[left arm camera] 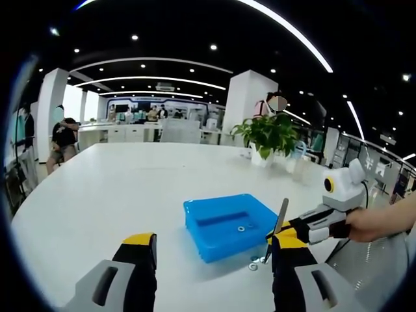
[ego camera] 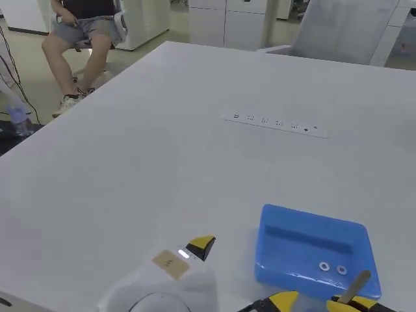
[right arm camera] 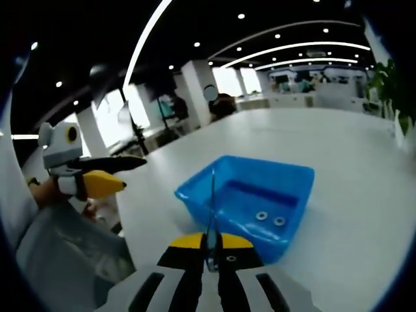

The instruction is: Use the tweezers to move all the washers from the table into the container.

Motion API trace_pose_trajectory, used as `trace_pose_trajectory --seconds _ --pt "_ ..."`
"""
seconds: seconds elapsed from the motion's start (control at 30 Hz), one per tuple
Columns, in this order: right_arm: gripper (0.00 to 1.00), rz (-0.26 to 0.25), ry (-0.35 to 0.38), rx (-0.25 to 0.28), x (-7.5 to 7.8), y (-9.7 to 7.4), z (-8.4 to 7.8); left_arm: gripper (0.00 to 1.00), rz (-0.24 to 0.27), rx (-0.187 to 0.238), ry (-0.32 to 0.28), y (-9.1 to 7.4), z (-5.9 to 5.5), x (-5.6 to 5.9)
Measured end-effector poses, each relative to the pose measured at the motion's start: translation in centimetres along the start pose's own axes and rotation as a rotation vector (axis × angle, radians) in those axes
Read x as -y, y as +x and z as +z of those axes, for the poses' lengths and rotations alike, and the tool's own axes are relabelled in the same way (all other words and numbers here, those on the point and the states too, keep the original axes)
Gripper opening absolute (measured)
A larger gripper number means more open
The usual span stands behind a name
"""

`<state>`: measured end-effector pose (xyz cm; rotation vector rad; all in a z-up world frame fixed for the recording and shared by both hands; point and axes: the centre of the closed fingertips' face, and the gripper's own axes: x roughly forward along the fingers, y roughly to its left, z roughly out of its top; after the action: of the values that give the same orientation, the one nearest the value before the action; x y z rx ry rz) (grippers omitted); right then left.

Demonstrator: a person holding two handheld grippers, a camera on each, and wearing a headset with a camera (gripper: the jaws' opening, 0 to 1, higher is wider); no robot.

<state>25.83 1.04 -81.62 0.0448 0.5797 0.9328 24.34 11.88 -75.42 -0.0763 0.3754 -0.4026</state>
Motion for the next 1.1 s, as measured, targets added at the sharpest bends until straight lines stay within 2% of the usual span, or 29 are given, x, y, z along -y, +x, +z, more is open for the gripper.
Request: trace_pose_trajectory --seconds 0.13,0.3,0.37,0.47,0.57,0.9,1.1 --pt "0.04 0.009 -0.036 -0.01 -0.5 -0.1 -0.2 0.72 -0.001 -0.003 0.004 0.0 -0.1 0.0" --pt "0.04 0.018 -0.155 -0.062 -1.3 -0.2 -0.5 0.72 0.001 -0.011 0.007 0.0 -0.2 0.0" --pt "0.04 0.017 -0.214 -0.087 -1.0 -0.3 -0.7 0.72 0.0 -0.014 0.011 0.0 -0.3 -0.1" --pt "0.04 0.025 -0.32 -0.125 -1.6 0.0 -1.1 0.71 -0.001 -0.022 0.018 0.0 -0.4 0.0" --pt "0.04 0.022 -0.371 -0.145 -2.0 0.2 -1.3 0.71 -0.004 -0.027 0.021 0.0 -0.4 0.1" --pt "0.03 0.014 -0.455 -0.186 -2.3 0.1 -1.6 0.7 -0.005 -0.029 0.02 0.0 -0.5 0.1" --pt "0.03 0.009 -0.479 -0.219 -2.4 0.0 -1.5 0.7 -0.002 -0.032 0.019 0.0 -0.5 0.0"
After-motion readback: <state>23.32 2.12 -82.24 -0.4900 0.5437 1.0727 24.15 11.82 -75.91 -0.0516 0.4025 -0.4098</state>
